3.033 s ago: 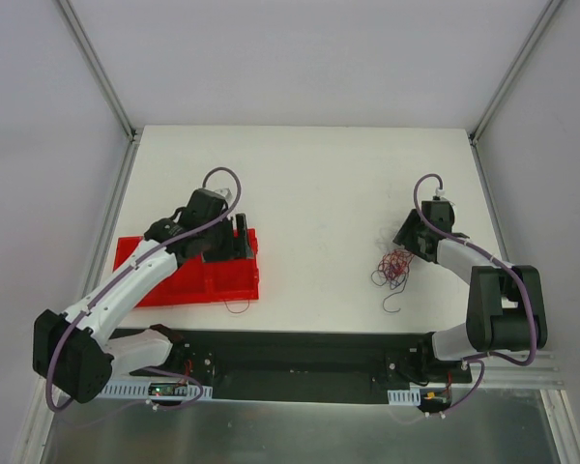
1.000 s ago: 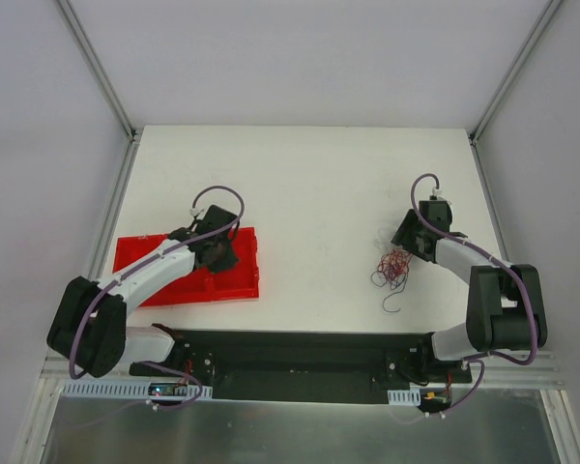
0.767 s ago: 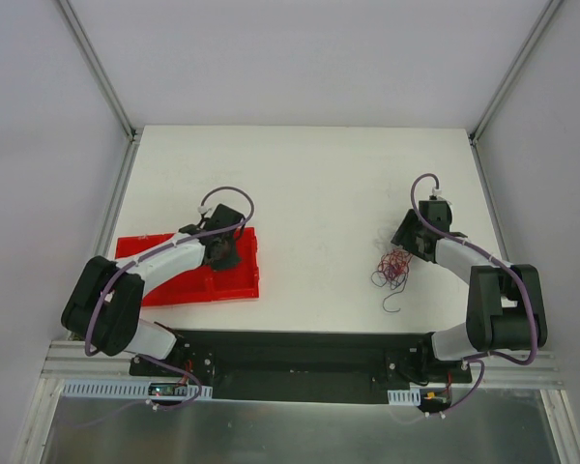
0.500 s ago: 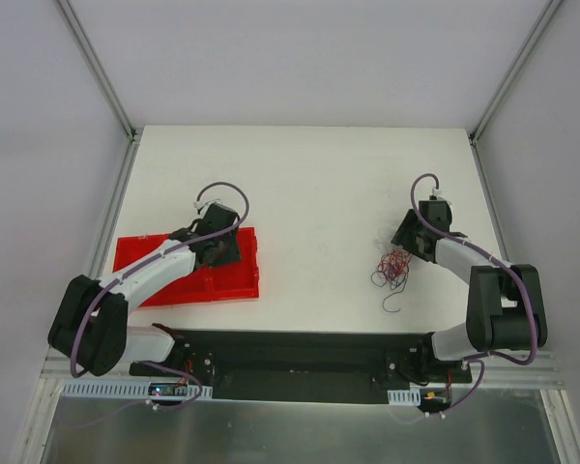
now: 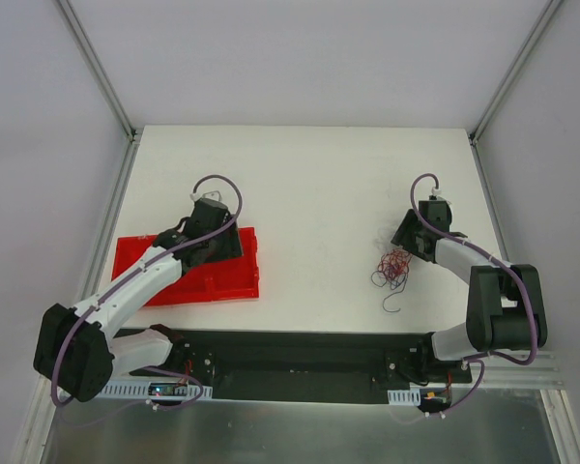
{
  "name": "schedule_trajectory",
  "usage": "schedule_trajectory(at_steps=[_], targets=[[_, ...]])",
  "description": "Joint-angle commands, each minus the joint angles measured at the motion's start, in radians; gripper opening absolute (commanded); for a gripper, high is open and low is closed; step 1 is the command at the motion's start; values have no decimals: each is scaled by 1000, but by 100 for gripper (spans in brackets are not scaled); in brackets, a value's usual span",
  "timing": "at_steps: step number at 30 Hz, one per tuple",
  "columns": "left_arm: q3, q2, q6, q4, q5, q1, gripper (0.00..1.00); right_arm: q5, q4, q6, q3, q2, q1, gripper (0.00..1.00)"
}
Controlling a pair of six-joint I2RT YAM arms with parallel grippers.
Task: Untangle the cables
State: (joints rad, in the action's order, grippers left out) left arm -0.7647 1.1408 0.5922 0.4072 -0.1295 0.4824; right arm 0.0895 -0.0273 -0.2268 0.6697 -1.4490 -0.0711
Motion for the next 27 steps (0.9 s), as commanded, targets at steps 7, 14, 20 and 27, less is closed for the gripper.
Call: schedule_trajectory(at_steps=[7,14,20,27], targets=[[-101,118,-111,6,-38,-10,35,1,-29,9,27,-10,-12,63],[-110,261,-115,-51,-56,-8,16,4,-34,9,30,-10,-13,63],[-76,137,-101,-64,-39,-8,39,6,-33,10,28,-8,-13,63],[-67,-22,59,152,4,-10,55,9,-42,10,42,-22,-15,63]])
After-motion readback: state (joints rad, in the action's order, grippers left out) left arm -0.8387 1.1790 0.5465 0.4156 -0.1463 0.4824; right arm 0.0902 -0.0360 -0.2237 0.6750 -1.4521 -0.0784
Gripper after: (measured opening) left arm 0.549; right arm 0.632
